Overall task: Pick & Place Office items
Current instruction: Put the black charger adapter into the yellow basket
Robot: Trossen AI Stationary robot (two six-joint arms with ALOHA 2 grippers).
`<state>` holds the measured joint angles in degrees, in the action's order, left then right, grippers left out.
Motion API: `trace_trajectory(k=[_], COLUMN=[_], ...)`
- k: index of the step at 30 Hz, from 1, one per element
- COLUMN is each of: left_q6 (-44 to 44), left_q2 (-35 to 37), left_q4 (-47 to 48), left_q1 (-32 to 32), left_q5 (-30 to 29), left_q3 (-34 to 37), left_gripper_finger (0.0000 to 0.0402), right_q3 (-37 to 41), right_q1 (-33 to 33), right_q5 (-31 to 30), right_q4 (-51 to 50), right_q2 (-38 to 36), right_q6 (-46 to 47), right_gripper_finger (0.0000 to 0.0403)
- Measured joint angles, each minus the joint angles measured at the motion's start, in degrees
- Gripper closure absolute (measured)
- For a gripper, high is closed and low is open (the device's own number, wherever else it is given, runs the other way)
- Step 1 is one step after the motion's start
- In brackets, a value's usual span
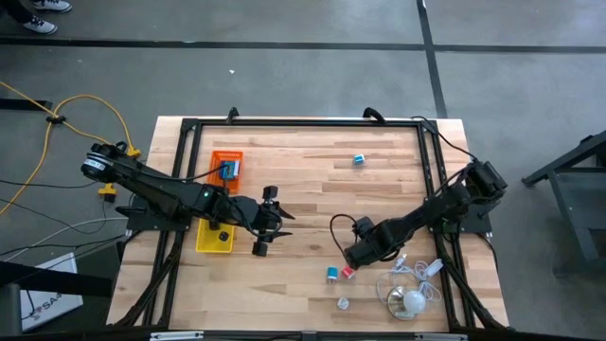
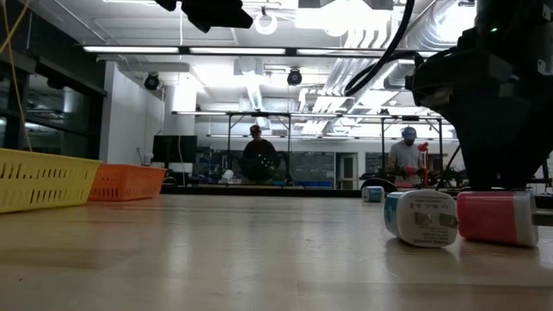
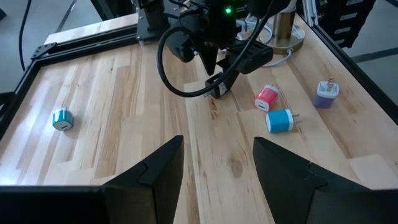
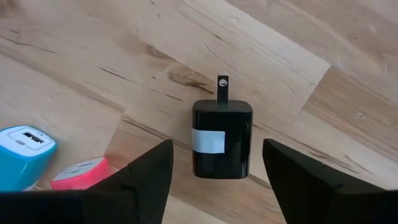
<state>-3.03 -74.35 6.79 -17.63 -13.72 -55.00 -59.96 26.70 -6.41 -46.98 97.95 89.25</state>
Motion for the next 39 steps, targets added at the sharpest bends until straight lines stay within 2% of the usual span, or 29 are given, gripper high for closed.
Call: trace_trajectory(k=[12, 39], left_q6=[0.00, 0.00], left_q2=[0.00, 0.00], left_q4=[-0.81, -1.09], left_q1=[0.00, -0.02], left_q5=[0.00, 0.00], left_q3=[0.00, 0.00], left_gripper_finger=[0.0217, 0.0217], right_q3=[0.03, -0.02], right_q1=[0.31, 0.31], right_q5=[0.43, 1.33], right_q4=[1.57, 0.24], right_q2=[4.10, 3.48], right_q6=[0.72, 3.11], right_gripper_finger=[0.0168, 0.0168])
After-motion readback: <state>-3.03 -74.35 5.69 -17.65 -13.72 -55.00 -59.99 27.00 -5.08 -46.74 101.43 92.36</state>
